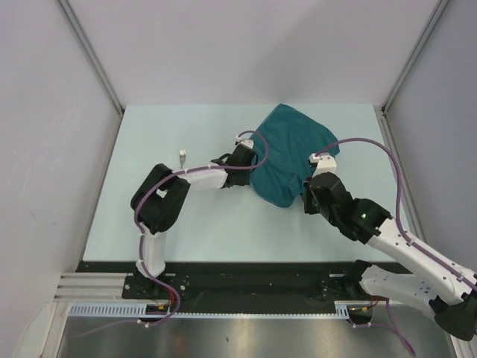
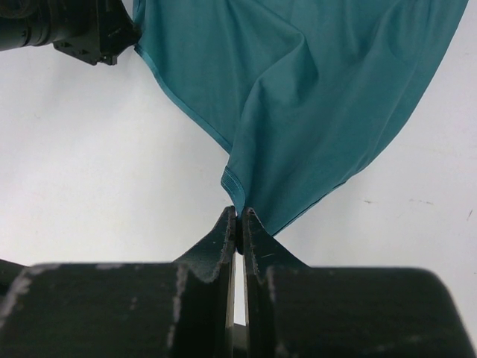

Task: Fold the napkin, place the utensils inside, and roll it up
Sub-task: Flatten the napkin out

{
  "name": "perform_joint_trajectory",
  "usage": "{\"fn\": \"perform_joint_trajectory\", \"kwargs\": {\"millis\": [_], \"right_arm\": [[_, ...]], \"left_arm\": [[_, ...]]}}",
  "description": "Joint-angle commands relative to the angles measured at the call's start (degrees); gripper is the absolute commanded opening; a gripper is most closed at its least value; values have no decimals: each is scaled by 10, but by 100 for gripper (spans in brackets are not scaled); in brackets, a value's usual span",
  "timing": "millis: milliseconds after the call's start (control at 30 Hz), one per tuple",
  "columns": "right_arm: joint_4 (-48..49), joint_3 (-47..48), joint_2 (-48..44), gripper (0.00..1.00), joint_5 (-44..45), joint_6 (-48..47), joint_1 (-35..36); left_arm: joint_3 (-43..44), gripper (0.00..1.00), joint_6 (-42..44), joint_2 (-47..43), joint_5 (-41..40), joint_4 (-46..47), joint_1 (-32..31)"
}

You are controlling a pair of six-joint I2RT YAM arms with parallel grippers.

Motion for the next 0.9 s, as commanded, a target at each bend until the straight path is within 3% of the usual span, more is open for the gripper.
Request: {"fn": "perform_joint_trajectory", "kwargs": {"millis": [0, 167, 500, 667, 867], "right_arm": [[12, 0, -17, 0, 18, -5, 1], [5, 28, -8, 0, 62, -24, -7], [73, 253, 15, 0, 182, -186, -13], [149, 337, 0, 0, 153, -301, -4], [144, 433, -26, 0, 48, -348, 9]], "left_arm": [[-57, 0, 2, -23, -6, -56, -1], [-44, 0, 4, -150, -4, -53, 14], [45, 0, 40, -389, 64, -57, 135], [102, 0, 51, -466, 81, -82, 171], [210, 0, 83, -536, 60, -129, 175]]}}
